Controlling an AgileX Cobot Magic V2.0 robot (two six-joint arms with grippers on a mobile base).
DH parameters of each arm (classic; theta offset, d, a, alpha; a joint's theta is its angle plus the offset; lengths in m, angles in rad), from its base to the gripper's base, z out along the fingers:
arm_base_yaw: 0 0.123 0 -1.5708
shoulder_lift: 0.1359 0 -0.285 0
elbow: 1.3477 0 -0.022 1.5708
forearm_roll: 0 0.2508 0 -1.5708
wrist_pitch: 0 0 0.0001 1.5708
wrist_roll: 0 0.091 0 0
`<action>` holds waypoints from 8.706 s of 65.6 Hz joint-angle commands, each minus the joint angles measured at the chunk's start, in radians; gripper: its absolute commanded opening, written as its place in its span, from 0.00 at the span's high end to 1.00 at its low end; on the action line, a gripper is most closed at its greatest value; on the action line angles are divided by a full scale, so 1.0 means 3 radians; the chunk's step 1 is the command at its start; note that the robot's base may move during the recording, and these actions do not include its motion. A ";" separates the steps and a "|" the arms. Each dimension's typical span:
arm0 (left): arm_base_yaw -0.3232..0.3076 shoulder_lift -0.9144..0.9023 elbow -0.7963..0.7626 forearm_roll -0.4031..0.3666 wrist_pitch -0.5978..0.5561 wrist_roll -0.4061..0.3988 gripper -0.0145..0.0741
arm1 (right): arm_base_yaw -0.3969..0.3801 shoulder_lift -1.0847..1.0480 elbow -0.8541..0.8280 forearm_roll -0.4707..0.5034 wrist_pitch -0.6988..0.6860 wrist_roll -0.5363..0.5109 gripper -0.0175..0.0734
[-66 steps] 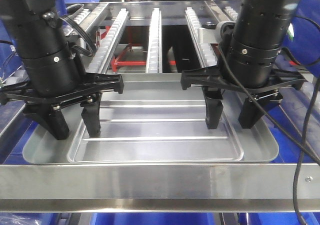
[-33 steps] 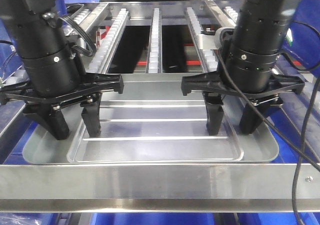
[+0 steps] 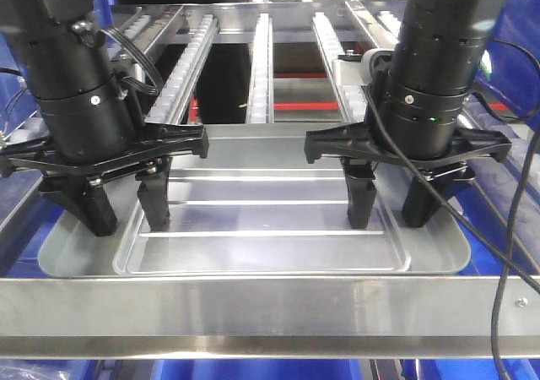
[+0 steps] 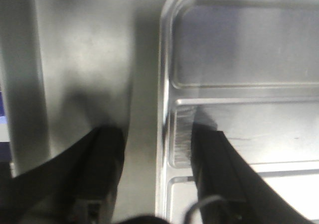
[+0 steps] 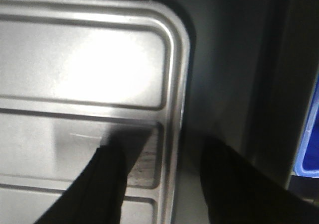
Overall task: Grab silver tray and place in blue box
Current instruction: 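Open both grippers wider and position them around the tray rims, then close both grippers on the rims and lift the silver tray, then hold the tray level with both grippers while the base drives to the blue bins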
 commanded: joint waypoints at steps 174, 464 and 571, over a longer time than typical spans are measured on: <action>-0.1305 -0.1592 0.0483 0.0759 0.0853 -0.1641 0.85 | 0.1139 -0.2027 0.0815 -0.0870 0.0880 0.1963 0.73; -0.1305 -0.1687 0.0483 0.0775 0.0898 -0.1441 0.85 | 0.1235 -0.1982 0.0975 -0.1014 0.0692 0.2100 0.73; -0.1305 -0.1687 0.0483 0.0775 0.0898 -0.1441 0.85 | 0.1235 -0.1982 0.0975 -0.1014 0.0692 0.2100 0.73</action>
